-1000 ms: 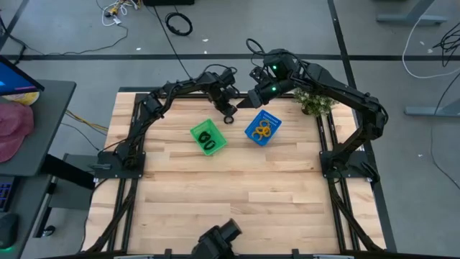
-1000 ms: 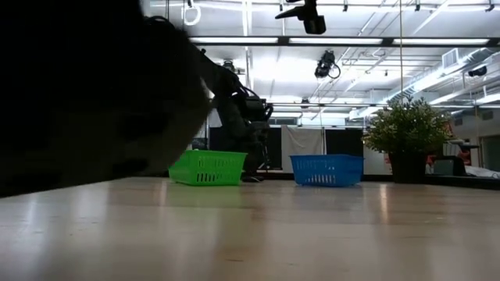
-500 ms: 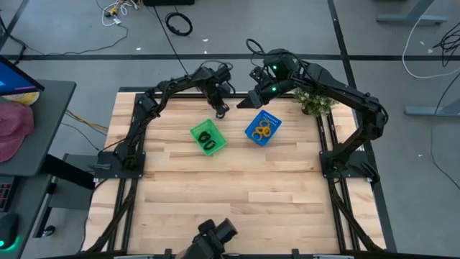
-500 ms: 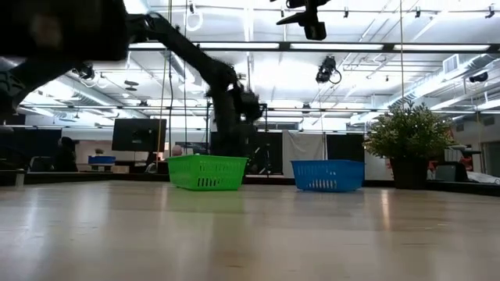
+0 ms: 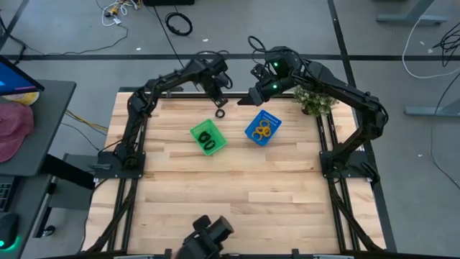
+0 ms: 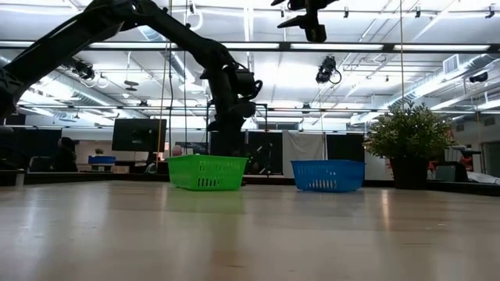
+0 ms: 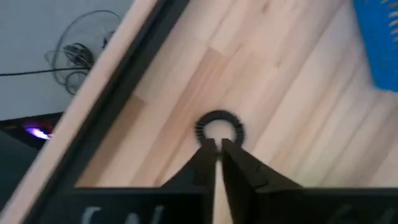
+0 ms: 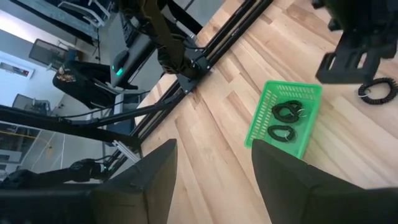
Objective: Sort spring keychains
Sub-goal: Put the black spring keychain into the green bin
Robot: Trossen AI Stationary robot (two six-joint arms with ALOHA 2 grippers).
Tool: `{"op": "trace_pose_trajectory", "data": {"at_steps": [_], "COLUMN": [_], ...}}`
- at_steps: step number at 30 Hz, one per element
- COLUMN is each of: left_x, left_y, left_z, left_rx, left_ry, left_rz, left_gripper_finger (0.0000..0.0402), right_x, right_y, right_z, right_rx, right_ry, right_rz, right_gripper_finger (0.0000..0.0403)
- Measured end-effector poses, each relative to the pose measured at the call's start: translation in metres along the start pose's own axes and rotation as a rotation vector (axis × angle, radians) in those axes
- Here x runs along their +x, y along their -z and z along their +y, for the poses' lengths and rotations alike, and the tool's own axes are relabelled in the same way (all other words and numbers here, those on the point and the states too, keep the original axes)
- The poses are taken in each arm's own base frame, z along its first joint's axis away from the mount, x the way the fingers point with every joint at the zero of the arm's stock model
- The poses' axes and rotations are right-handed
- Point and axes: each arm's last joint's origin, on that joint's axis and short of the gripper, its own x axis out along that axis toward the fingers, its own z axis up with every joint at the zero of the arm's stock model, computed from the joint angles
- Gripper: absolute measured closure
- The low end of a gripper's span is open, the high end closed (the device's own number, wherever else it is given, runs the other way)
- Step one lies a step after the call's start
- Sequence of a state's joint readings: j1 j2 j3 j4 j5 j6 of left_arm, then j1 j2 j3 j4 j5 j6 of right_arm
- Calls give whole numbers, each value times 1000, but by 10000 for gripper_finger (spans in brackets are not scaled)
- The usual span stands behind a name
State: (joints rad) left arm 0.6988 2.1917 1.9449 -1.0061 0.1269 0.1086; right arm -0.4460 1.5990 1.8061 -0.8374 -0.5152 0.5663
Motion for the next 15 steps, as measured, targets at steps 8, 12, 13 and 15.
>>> {"op": "trace_pose_trajectory", "data": {"at_steps": [8, 12, 13, 15], "left_x": [42, 69, 74, 80], "left_y": [8, 17, 18, 19], "left_z": [3, 5, 5, 5], "left_rx": [-130, -142, -144, -149], "left_ry": [-45, -22, -13, 18], "left_rz": [135, 236, 241, 251], "left_gripper_finger": [246, 196, 188, 175], "right_x": [0, 0, 0, 0], "right_y": [0, -1, -1, -1], "right_z": [0, 1, 1, 1], "right_rx": [-4, -4, -4, -4], "right_ry": [-4, -5, -6, -6], "right_rz": [-4, -7, -7, -8], "right_gripper_finger": [195, 195, 195, 195]}}
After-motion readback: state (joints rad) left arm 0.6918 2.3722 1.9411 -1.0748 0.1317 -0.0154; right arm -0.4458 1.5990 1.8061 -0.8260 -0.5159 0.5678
